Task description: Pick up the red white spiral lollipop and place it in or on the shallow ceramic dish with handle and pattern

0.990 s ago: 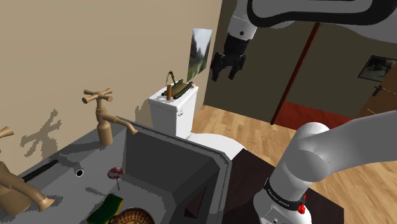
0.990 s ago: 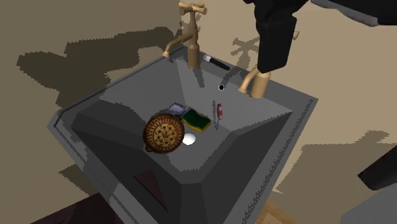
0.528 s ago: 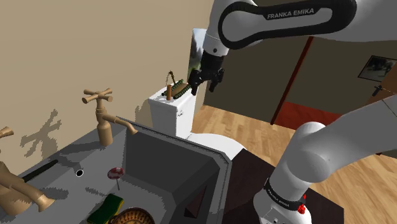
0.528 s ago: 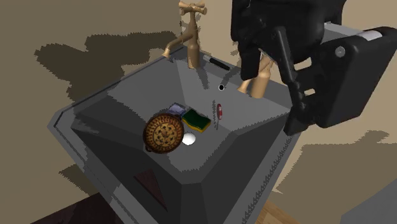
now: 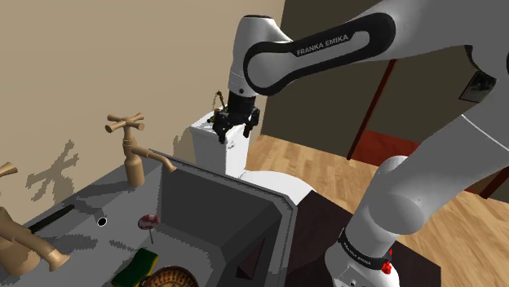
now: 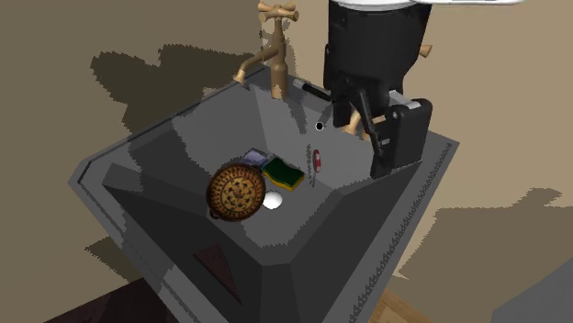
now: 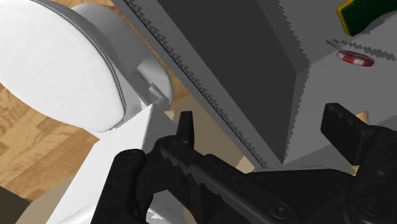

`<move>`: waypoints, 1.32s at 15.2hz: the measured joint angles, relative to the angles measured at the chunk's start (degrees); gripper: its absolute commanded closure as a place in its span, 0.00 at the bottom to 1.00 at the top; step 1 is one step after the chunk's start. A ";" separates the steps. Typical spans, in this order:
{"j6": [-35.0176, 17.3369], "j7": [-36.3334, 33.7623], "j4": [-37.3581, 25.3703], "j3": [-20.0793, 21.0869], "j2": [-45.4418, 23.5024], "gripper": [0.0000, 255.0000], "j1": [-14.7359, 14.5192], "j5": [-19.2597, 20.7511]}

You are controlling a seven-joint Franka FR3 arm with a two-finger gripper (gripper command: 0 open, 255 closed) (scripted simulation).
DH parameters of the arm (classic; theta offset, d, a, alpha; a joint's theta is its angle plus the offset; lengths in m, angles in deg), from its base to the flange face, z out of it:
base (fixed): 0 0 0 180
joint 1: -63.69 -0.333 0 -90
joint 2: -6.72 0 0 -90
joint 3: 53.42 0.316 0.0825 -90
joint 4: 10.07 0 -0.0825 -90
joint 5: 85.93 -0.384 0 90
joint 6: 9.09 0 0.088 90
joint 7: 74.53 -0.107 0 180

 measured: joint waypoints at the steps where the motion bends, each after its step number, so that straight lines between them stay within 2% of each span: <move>1: -1.50 -0.63 -0.41 0.55 -2.11 0.00 -0.02 0.25; 6: -6.77 -5.52 -3.40 3.93 -11.62 0.00 -0.81 2.02; 13: -11.84 -13.29 -11.19 6.80 -26.80 0.00 -2.71 7.64; 20: -14.21 -20.67 -22.10 6.53 -42.69 0.00 -7.46 14.14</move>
